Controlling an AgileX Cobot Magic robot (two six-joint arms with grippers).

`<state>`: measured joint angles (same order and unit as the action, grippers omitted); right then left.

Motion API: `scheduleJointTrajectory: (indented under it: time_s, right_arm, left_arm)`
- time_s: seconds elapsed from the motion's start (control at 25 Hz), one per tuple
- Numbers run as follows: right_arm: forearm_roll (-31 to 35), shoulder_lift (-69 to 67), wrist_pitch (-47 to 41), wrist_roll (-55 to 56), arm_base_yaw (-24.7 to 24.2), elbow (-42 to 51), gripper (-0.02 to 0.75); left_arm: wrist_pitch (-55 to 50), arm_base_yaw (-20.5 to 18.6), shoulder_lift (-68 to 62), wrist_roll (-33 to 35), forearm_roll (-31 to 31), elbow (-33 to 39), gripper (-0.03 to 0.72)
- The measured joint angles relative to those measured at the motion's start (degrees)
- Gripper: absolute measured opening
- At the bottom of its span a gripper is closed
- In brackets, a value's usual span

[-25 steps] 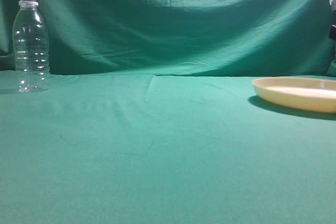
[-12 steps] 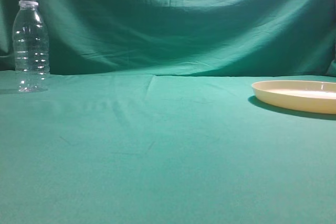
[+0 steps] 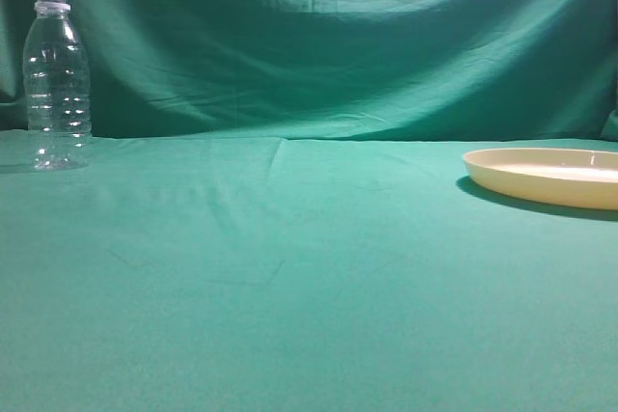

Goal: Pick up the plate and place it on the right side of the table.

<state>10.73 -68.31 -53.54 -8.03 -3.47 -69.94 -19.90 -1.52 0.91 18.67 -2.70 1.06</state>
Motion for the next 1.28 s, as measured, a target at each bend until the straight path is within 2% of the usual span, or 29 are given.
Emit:
scheduleJointTrajectory:
  time_s: [0.28, 0.48, 0.68, 0.88, 1.12, 1.28]
  right_arm:
    - [10.6, 20.4, 5.1, -11.5, 0.0, 13.3, 0.000]
    - [13.0, 34.4, 6.5, -14.9, 0.0, 20.6, 0.000]
    - [13.3, 44.6, 2.9, -12.5, 0.0, 24.4, 0.000]
    - [10.5, 49.1, -0.5, -11.4, 0.0, 24.6, 0.000]
    - [7.5, 49.4, 1.5, -6.4, 0.0, 27.2, 0.000]
    - [2.8, 51.2, 8.3, -1.4, 3.6, 33.3, 0.000]
  left_arm:
    - [0.0, 0.0, 0.0, 0.0, 0.0, 0.0, 0.000]
    - [0.0, 0.0, 0.0, 0.0, 0.0, 0.0, 0.000]
    - [0.0, 0.0, 0.0, 0.0, 0.0, 0.0, 0.000]
    - [0.0, 0.0, 0.0, 0.0, 0.0, 0.0, 0.000]
    - [0.0, 0.0, 0.0, 0.0, 0.0, 0.0, 0.000]
    - [0.0, 0.0, 0.0, 0.0, 0.0, 0.0, 0.000]
